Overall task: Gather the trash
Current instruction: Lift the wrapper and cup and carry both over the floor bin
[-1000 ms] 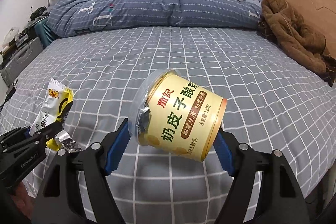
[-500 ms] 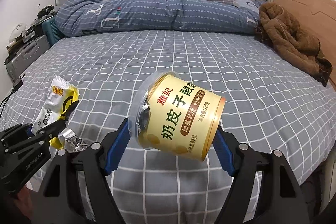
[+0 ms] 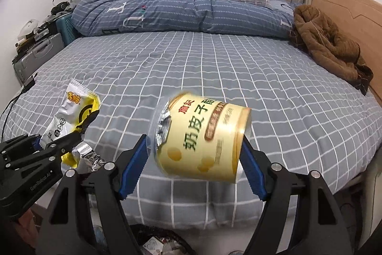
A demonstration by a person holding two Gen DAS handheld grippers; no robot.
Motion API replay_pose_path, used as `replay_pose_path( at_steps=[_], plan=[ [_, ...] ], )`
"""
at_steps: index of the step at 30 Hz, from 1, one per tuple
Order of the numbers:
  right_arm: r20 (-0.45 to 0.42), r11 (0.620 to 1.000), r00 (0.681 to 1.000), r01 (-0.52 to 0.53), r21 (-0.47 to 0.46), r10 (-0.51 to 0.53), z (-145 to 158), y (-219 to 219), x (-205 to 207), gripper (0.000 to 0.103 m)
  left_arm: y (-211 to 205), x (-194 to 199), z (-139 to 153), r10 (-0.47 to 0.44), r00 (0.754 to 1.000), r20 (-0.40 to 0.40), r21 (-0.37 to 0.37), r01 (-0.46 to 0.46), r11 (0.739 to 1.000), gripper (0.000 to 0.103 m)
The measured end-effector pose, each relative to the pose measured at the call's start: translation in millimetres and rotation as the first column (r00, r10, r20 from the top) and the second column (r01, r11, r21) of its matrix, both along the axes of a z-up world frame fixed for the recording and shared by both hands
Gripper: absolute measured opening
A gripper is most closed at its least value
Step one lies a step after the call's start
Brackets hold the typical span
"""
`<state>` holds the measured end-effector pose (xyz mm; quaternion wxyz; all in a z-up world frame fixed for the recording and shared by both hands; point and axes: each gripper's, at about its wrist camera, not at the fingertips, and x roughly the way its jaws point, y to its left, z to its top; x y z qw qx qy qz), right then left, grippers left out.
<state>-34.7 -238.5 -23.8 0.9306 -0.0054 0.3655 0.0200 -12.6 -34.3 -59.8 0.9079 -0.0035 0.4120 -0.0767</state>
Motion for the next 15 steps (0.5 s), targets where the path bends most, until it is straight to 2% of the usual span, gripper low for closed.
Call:
replay_pose_path(
  at_steps=[15],
  plan=[
    [-0.064, 1.000, 0.998, -0.027, 0.010, 0.027, -17.3, 5.9, -60.6, 0.069, 4.7, -65.3, -21.6, -0.016, 0.997, -0.072, -0.006, 0.016, 1.000, 0.028]
  ],
)
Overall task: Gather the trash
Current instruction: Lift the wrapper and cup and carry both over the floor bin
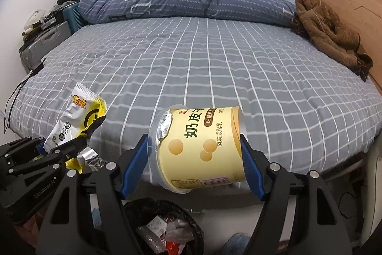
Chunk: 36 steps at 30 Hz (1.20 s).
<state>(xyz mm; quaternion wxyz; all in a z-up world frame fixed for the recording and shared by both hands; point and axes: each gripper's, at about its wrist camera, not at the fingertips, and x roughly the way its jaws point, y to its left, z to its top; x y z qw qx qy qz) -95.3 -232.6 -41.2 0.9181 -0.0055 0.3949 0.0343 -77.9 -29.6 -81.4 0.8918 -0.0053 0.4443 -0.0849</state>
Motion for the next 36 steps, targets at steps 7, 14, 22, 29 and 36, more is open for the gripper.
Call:
replay_pose_path(
  at_steps=[7, 14, 22, 29, 36],
  plan=[
    [-0.027, 1.000, 1.000, -0.008, 0.001, 0.008, -4.5, 2.3, -33.1, 0.069, 3.8, -27.3, -4.5, 0.019, 0.999, -0.027, 0.003, -0.019, 1.000, 0.028],
    [-0.058, 1.000, 0.998, 0.005, -0.011, -0.006, -4.6, -0.6, -59.0, 0.069, 9.3, -50.2, -6.5, 0.031, 0.997, -0.065, 0.021, -0.030, 0.999, 0.028],
    [-0.121, 1.000, 0.993, 0.015, -0.003, -0.015, -19.4, -1.8, -73.5, 0.069, 10.0, -66.9, -19.4, 0.025, 0.992, -0.122, 0.031, -0.021, 0.999, 0.028],
    [-0.183, 1.000, 0.983, 0.024, -0.020, -0.028, -54.7, -5.9, -75.8, 0.069, 11.0, -73.1, -57.1, 0.020, 0.981, -0.193, 0.031, -0.014, 0.999, 0.028],
    [-0.249, 0.999, 0.968, 0.018, -0.030, -0.025, -95.0, -7.6, -66.5, 0.069, 5.7, -65.3, -106.8, -0.003, 0.962, -0.274, 0.046, 0.016, 0.999, 0.028]
  ],
)
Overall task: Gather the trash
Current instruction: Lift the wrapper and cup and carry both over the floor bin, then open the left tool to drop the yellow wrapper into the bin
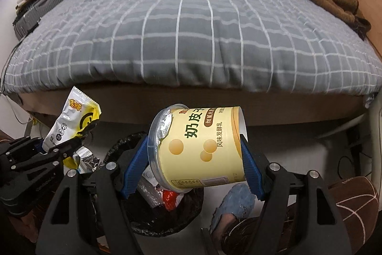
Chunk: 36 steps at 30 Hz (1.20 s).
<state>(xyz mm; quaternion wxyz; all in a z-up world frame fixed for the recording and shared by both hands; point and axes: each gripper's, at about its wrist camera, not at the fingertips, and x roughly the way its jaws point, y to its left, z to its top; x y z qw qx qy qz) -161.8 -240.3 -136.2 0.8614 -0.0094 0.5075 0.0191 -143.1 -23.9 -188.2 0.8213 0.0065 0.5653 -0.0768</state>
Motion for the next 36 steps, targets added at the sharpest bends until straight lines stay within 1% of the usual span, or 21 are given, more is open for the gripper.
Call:
replay_pose_path(
  at_steps=[3, 7, 12, 18, 20, 21, 22, 23, 24, 25, 26, 27, 29, 32, 36],
  plan=[
    [-0.037, 1.000, 0.999, -0.003, -0.009, 0.003, -18.0, -0.8, 6.8, 0.069, -4.3, 7.3, -22.2, -0.011, 0.999, -0.040, 0.000, 0.011, 1.000, 0.028],
    [-0.074, 1.000, 0.997, 0.000, -0.018, -0.001, -35.5, -4.3, 15.4, 0.069, -9.2, 20.1, -44.0, -0.012, 0.996, -0.088, -0.011, 0.011, 1.000, 0.028],
    [-0.096, 0.999, 0.995, 0.012, -0.032, -0.015, -48.1, -13.8, 18.7, 0.069, -20.7, 29.9, -59.1, -0.042, 0.993, -0.112, -0.008, 0.041, 0.999, 0.028],
    [-0.133, 0.999, 0.990, 0.037, -0.035, -0.042, -63.5, -27.2, 13.7, 0.069, -36.5, 34.0, -83.4, -0.085, 0.983, -0.160, -0.005, 0.085, 0.996, 0.028],
    [-0.139, 0.999, 0.989, 0.038, -0.032, -0.042, -66.1, -28.4, 13.4, 0.069, -39.7, 33.7, -89.8, -0.098, 0.980, -0.172, 0.008, 0.101, 0.995, 0.030],
    [-0.142, 0.999, 0.989, 0.037, -0.030, -0.040, -67.6, -28.2, 13.2, 0.069, -39.3, 33.3, -92.0, -0.099, 0.979, -0.176, 0.016, 0.103, 0.995, 0.034],
    [-0.144, 0.999, 0.989, 0.036, -0.027, -0.039, -70.2, -30.8, 12.5, 0.069, -38.4, 32.5, -94.5, -0.095, 0.980, -0.177, 0.024, 0.101, 0.995, 0.042],
    [-0.147, 0.999, 0.988, 0.034, -0.024, -0.037, -71.2, -30.4, 12.9, 0.069, -38.7, 32.0, -95.0, -0.088, 0.980, -0.178, 0.033, 0.096, 0.995, 0.058],
    [-0.152, 0.999, 0.988, 0.031, -0.020, -0.034, -73.2, -29.5, 13.2, 0.069, -37.2, 31.7, -95.3, -0.077, 0.982, -0.174, 0.044, 0.086, 0.995, 0.066],
    [-0.157, 0.999, 0.987, 0.028, -0.017, -0.031, -77.1, -25.6, 14.4, 0.069, -35.1, 30.9, -95.7, -0.069, 0.983, -0.171, 0.052, 0.079, 0.996, 0.079],
    [-0.162, 1.000, 0.986, 0.025, -0.012, -0.027, -78.2, -24.3, 15.0, 0.069, -32.7, 30.8, -95.9, -0.059, 0.984, -0.168, 0.057, 0.070, 0.996, 0.084],
    [-0.167, 1.000, 0.986, 0.021, -0.005, -0.022, -79.9, -22.4, 15.2, 0.069, -30.9, 30.7, -95.8, -0.055, 0.985, -0.166, 0.054, 0.064, 0.996, 0.085],
    [-0.174, 1.000, 0.985, 0.006, 0.006, -0.005, -82.7, -16.2, 15.8, 0.069, -24.0, 30.7, -96.0, -0.039, 0.985, -0.167, 0.051, 0.048, 0.998, 0.090],
    [-0.188, 1.000, 0.982, -0.015, 0.020, 0.019, -84.7, -4.9, 18.2, 0.069, -12.3, 31.9, -93.2, -0.010, 0.987, -0.161, 0.055, 0.019, 0.998, 0.095],
    [-0.193, 0.998, 0.980, -0.043, 0.040, 0.049, -83.2, 10.9, 20.5, 0.069, 5.6, 32.7, -84.7, 0.033, 0.989, -0.143, 0.071, -0.023, 0.997, 0.097]
  ],
)
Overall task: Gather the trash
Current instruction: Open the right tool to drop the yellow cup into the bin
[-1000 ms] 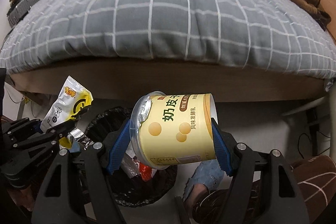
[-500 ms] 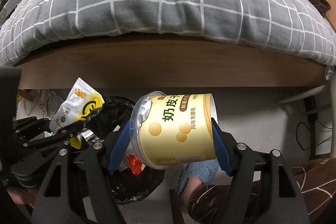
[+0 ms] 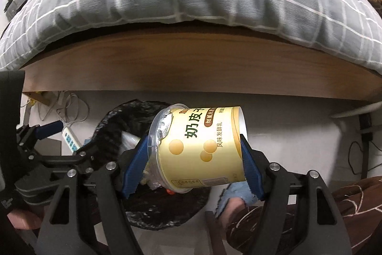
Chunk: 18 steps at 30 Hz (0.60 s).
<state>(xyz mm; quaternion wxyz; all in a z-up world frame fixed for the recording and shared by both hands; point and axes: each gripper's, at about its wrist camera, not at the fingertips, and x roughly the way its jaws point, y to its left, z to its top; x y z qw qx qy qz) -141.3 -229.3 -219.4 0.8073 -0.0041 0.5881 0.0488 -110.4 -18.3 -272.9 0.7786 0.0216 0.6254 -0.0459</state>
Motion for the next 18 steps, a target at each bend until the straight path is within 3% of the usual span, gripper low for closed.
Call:
replay_pose_path(
  at_steps=[8, 15, 17, 18],
  plan=[
    [-0.018, 0.999, 0.999, -0.034, 0.037, 0.035, -2.2, 34.1, 8.6, 0.069, 42.5, -3.2, 25.3, 0.074, 0.996, 0.055, 0.032, -0.075, 0.997, 0.097],
    [-0.007, 0.997, 0.998, -0.070, 0.031, 0.070, 1.2, 55.2, 11.2, 0.070, 63.4, -4.5, 37.1, 0.123, 0.990, 0.069, 0.013, -0.124, 0.992, 0.097],
    [0.002, 0.997, 0.997, -0.078, 0.021, 0.078, 2.1, 58.8, 12.0, 0.076, 64.5, -4.0, 37.9, 0.123, 0.990, 0.071, 0.011, -0.124, 0.992, 0.097],
    [0.009, 0.997, 0.997, -0.077, 0.017, 0.077, 2.5, 61.4, 12.2, 0.084, 64.0, -4.0, 38.4, 0.121, 0.990, 0.073, 0.011, -0.122, 0.992, 0.097]
  ],
)
